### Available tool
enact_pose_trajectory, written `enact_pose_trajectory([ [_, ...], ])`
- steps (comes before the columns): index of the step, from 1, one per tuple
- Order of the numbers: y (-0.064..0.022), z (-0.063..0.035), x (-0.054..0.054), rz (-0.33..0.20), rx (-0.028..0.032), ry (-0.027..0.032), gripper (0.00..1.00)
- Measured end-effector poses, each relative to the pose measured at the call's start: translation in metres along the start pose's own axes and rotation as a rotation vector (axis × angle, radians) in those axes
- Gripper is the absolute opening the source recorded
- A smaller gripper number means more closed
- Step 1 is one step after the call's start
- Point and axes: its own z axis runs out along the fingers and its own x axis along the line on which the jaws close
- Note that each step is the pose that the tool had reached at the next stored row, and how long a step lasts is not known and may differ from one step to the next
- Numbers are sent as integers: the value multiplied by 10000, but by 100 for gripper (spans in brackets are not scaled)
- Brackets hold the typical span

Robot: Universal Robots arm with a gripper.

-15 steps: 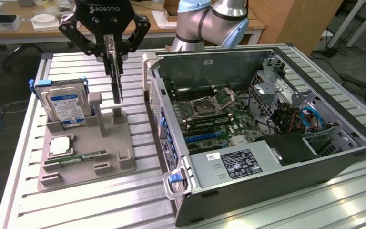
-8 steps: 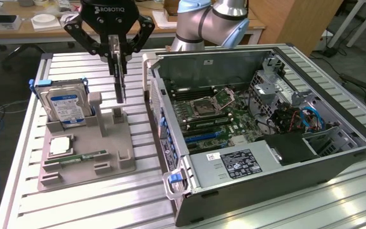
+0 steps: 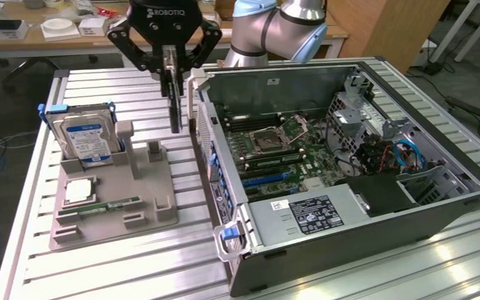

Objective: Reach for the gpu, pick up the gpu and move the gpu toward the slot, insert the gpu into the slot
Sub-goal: 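Pick up the gpu and move the gpu toward the slot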

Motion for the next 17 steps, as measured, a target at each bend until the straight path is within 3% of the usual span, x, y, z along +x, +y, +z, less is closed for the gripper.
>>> enact_pose_trajectory([
  [7,9,5,-263,-94,-1,-1,26],
  [17,17,14,-500,-602,-4,-2,26],
])
